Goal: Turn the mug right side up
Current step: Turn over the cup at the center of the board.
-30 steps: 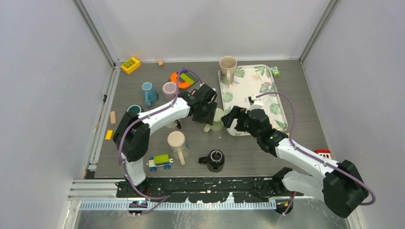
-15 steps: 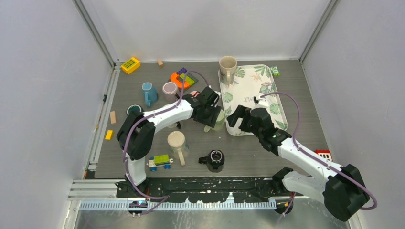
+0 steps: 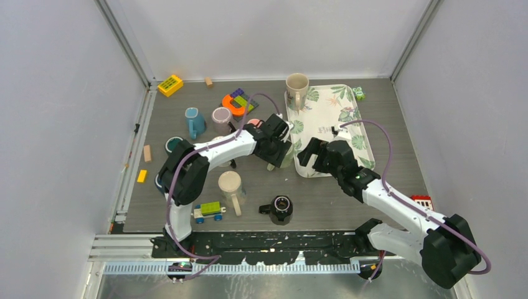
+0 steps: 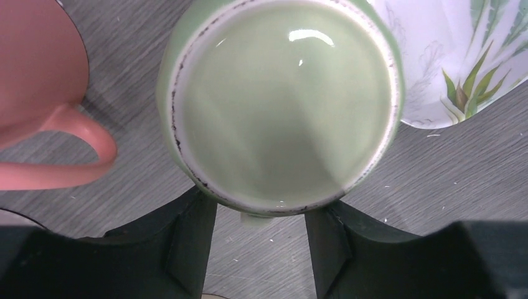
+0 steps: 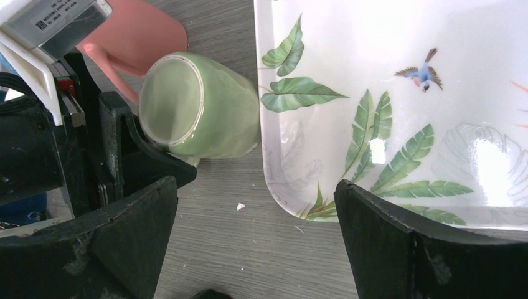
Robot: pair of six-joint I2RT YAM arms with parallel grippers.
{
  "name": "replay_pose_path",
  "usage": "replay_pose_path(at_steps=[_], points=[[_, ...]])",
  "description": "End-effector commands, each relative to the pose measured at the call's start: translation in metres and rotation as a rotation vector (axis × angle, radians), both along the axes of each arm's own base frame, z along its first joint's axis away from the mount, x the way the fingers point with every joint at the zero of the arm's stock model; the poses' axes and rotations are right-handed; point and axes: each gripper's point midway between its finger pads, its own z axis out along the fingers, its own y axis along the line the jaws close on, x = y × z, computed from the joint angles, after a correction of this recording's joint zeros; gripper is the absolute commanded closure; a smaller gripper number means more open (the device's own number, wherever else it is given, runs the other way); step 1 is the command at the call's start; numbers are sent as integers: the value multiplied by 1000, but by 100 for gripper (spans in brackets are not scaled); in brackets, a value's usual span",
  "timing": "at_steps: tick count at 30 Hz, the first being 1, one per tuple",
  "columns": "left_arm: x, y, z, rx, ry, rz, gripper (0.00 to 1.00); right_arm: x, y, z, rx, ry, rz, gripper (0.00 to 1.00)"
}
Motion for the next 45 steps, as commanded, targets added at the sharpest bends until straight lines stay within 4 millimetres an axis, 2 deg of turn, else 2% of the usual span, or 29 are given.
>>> replay_pose_path(at_steps=[1,10,23,26,30,32,38,45], points=[[17,-15,21,-31,-91,-83,47,7,1,23,36,-58,-15,0],[23,-10,17,35,-114,-141,57,3,3,17,43,-40,1,0],[33,-18,14,24,-143,-131,66,-1,3,12,49,-28,8,0],[37,-19,14,18,-153,-122,75,-2,3,12,51,-27,9,0],[39,-20,15,8,-162,-101,97,-2,4,12,56,-28,13,0],[42,-20,18,5,-180,-81,100,-2,4,14,61,-35,11,0],[50,-18,47,-74,-285,-4,100,-2,8,22,105,-64,16,0],[51,-16,91,-170,-375,41,100,4,24,45,229,-158,52,0]])
